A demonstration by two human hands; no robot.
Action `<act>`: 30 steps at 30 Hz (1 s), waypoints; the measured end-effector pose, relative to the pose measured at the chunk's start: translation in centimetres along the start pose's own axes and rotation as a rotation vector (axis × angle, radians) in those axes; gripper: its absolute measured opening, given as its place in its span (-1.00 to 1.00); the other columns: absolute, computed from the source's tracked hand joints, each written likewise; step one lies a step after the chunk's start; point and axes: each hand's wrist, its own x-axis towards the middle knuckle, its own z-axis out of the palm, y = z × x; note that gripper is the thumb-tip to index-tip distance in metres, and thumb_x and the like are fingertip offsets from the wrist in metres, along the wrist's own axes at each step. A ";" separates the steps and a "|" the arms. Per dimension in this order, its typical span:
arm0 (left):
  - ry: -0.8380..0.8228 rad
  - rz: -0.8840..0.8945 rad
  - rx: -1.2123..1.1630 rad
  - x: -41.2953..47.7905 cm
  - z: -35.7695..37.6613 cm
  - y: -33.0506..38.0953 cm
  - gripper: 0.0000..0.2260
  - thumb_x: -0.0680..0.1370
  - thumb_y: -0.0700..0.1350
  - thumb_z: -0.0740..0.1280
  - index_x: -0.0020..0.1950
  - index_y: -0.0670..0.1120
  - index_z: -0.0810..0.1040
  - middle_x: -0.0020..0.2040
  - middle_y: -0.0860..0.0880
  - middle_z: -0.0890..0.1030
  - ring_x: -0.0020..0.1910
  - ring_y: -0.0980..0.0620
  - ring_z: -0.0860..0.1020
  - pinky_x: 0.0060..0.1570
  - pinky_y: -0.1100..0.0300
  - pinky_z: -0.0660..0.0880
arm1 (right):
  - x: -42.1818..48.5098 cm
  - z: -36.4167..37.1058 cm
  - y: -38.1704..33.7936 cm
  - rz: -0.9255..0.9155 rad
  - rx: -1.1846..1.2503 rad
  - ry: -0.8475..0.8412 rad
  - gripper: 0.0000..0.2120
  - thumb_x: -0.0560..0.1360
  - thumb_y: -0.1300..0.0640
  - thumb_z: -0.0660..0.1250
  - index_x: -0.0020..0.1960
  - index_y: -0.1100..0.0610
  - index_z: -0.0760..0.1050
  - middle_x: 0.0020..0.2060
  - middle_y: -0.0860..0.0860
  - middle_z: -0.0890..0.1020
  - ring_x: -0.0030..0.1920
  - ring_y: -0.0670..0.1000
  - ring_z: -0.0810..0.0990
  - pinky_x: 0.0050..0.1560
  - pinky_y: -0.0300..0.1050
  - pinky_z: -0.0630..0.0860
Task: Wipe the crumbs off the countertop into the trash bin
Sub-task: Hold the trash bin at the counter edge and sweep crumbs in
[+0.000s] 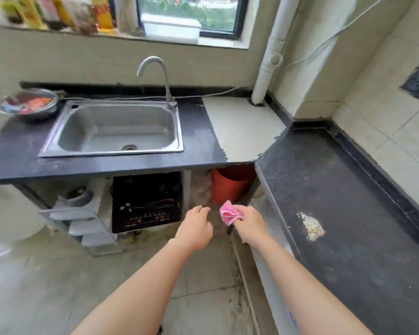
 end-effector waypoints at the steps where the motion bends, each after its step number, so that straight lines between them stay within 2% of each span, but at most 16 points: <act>1: 0.023 -0.054 -0.016 -1.2 -0.8 -1.8 -0.53 0.57 -0.19 0.13 0.49 -0.15 0.25 0.50 -0.16 0.23 0.47 -0.13 0.19 0.43 0.11 0.14 | -0.2 1.8 -1.5 -0.027 0.008 -0.046 -0.67 0.48 0.14 0.25 0.17 -0.09 0.61 -0.02 0.11 0.64 0.06 0.13 0.54 -0.08 -0.12 0.39; 3: 0.062 -0.164 -0.051 -4.0 -2.6 -6.1 -0.53 0.56 -0.19 0.13 0.49 -0.16 0.24 0.50 -0.16 0.23 0.47 -0.12 0.19 0.43 0.09 0.15 | -0.7 5.9 -4.9 -0.076 0.006 -0.144 -0.67 0.48 0.13 0.25 0.16 -0.12 0.60 -0.03 0.09 0.63 0.04 0.09 0.54 -0.10 -0.15 0.35; 9: 0.223 -0.425 -0.153 -12.6 -7.8 -19.9 -0.55 0.55 -0.19 0.14 0.46 -0.14 0.30 0.46 -0.11 0.32 0.44 -0.06 0.25 0.40 0.11 0.18 | -2.7 17.3 -16.2 -0.217 -0.051 -0.379 -0.64 0.46 0.17 0.22 0.15 -0.13 0.60 -0.10 -0.04 0.60 -0.03 0.03 0.52 -0.12 -0.15 0.39; 14: 0.286 -0.599 -0.194 -20.1 -13.2 -33.7 -0.56 0.55 -0.21 0.14 0.45 -0.15 0.31 0.45 -0.13 0.33 0.42 -0.09 0.28 0.40 0.12 0.19 | -5.8 28.5 -27.9 -0.327 -0.084 -0.509 -0.63 0.43 0.22 0.22 0.12 -0.05 0.63 -0.02 0.08 0.65 0.03 0.10 0.57 -0.13 -0.20 0.35; 18: 0.296 -0.714 -0.258 -26.4 -17.0 -45.1 -0.57 0.56 -0.20 0.13 0.44 -0.13 0.31 0.44 -0.12 0.33 0.42 -0.08 0.28 0.39 0.10 0.20 | -8.7 38.3 -36.4 -0.329 -0.083 -0.589 -0.64 0.42 0.22 0.18 0.06 -0.04 0.64 -0.10 0.07 0.61 -0.23 0.06 0.52 -0.30 -0.21 0.40; 21: 0.324 -0.835 -0.278 -31.0 -19.7 -53.3 -0.59 0.57 -0.15 0.16 0.43 -0.10 0.34 0.41 -0.09 0.38 0.39 -0.06 0.34 0.35 0.12 0.26 | -10.7 46.2 -42.3 -0.330 -0.089 -0.648 -0.65 0.44 0.20 0.18 0.08 -0.04 0.64 -0.04 0.09 0.59 -0.15 0.11 0.59 -0.33 -0.19 0.43; 26: 0.429 -1.038 -0.420 -34.6 -21.6 -63.5 -0.62 0.55 -0.18 0.19 0.38 -0.11 0.40 0.35 -0.13 0.45 0.29 -0.12 0.43 0.23 0.08 0.36 | -11.9 57.1 -48.7 -0.362 -0.135 -0.743 -0.72 0.43 0.21 0.18 -0.03 -0.01 0.61 -0.19 0.12 0.56 -0.23 0.08 0.47 -0.40 -0.16 0.33; 30: 0.552 -1.186 -0.591 -34.5 -19.1 -72.4 -0.64 0.55 -0.18 0.20 0.35 -0.12 0.43 0.33 -0.14 0.47 0.25 -0.14 0.46 0.22 0.05 0.38 | -10.8 66.5 -50.5 -0.375 -0.169 -0.780 -0.71 0.44 0.20 0.18 0.02 0.01 0.62 -0.21 0.08 0.57 -0.24 0.08 0.49 -0.44 -0.27 0.33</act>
